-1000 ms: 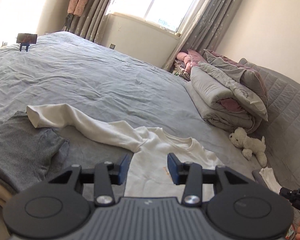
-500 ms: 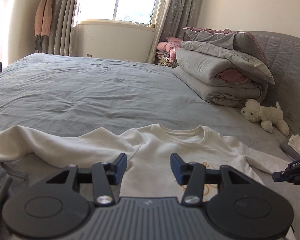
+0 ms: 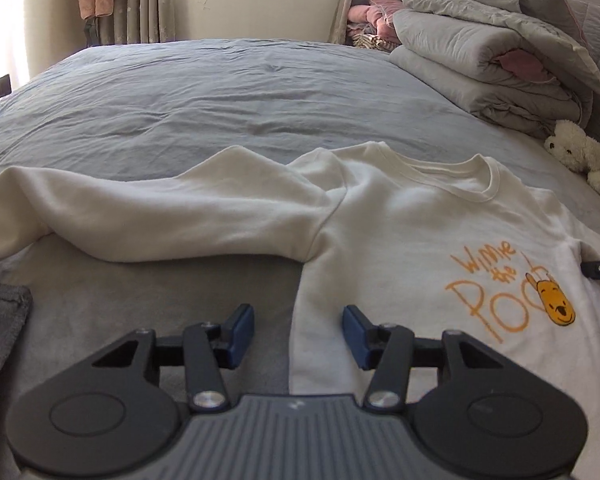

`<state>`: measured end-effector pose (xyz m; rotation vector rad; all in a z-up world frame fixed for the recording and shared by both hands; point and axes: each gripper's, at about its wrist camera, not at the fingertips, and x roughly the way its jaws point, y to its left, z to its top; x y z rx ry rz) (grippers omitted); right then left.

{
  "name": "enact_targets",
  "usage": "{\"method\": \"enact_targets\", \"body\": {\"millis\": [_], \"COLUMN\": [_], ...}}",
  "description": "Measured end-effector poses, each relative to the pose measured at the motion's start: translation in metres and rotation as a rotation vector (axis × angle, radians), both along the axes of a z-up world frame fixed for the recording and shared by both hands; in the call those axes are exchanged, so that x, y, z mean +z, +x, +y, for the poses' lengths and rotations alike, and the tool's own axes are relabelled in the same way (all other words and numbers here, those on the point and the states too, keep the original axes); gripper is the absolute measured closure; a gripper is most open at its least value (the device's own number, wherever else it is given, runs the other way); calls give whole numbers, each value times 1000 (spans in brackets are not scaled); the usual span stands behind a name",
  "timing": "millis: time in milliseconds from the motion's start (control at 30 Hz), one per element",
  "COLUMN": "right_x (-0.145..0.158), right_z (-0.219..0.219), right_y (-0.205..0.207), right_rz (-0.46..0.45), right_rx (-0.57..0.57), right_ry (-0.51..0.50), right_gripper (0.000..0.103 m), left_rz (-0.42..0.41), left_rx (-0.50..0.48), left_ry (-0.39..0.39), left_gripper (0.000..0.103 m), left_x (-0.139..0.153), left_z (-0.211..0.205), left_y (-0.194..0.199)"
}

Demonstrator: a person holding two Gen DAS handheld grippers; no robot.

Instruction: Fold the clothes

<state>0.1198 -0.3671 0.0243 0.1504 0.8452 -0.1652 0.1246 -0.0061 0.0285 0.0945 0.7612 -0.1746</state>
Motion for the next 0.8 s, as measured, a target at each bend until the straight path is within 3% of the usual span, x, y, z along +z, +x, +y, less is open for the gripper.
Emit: {"method": "enact_targets", "body": {"millis": [33, 100, 200, 300, 467, 800], "right_x": [0, 1, 6, 24, 49, -2], "right_z": [1, -1, -13, -15, -10, 3], "right_y": [1, 3, 0, -3, 9, 70], "right_rz": [13, 30, 9, -68, -192, -115], "right_rx": [-26, -64, -45, 11, 98, 333], "right_ry": [-70, -168, -129, -80, -115, -346], "right_gripper": [87, 87, 87, 82, 43, 44], "left_rz": [-13, -27, -33, -6, 15, 16], "left_rx": [-10, -19, -25, -10, -3, -33], "left_ry": [67, 110, 92, 42, 11, 15], "left_gripper": [49, 48, 48, 48, 48, 48], "left_x": [1, 5, 8, 9, 9, 6], "left_z": [-6, -9, -3, 4, 4, -1], "left_y": [-3, -7, -5, 0, 3, 4]}}
